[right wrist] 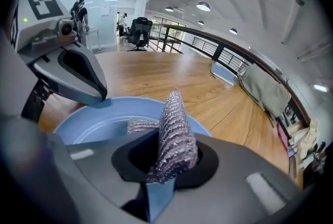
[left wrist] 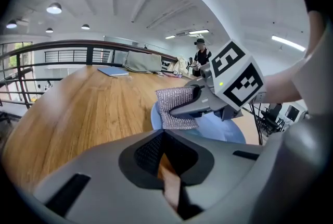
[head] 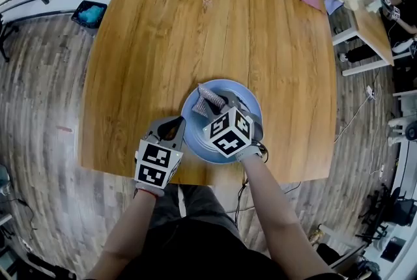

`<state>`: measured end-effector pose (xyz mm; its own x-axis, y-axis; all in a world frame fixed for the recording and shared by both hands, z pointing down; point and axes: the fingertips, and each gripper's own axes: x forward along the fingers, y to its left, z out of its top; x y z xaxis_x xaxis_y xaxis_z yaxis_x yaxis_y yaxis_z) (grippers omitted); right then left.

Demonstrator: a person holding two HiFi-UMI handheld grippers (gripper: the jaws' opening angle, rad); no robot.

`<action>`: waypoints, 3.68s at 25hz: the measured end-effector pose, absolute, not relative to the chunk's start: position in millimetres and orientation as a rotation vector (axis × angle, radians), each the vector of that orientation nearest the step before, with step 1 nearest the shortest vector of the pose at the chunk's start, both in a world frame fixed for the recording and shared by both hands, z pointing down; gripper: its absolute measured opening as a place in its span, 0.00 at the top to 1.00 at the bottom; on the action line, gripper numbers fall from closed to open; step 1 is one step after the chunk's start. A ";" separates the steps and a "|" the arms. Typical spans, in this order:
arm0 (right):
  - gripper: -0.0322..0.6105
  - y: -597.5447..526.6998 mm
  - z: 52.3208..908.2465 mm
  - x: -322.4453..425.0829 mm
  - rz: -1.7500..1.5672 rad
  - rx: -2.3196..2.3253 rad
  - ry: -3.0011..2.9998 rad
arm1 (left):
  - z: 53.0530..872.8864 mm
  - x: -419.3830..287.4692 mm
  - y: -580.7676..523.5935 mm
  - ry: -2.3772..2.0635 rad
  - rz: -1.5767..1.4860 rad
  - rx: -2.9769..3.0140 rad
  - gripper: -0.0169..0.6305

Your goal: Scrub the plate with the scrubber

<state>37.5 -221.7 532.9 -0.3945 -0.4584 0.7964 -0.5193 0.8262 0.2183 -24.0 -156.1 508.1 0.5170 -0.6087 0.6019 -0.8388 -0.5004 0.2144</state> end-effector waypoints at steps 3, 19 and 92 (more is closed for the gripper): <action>0.84 -234.9 532.3 49.1 -0.024 0.722 -2.006 | 507.3 -23.1 -155.0 -1.190 0.645 2.277 0.98; 0.84 -232.4 533.9 153.3 -0.014 0.840 -1.797 | 508.3 -24.1 -154.9 -1.209 0.681 2.270 0.98; 0.84 -240.0 533.1 71.4 0.197 0.962 -1.951 | 507.8 -24.5 -155.6 -1.178 0.643 2.266 0.98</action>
<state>71.4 -240.0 533.1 -0.2703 -0.5463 0.7928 -0.6938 0.6815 0.2330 -24.5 -155.6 507.8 0.5131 -0.6025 0.6113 -0.8401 -0.4985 0.2138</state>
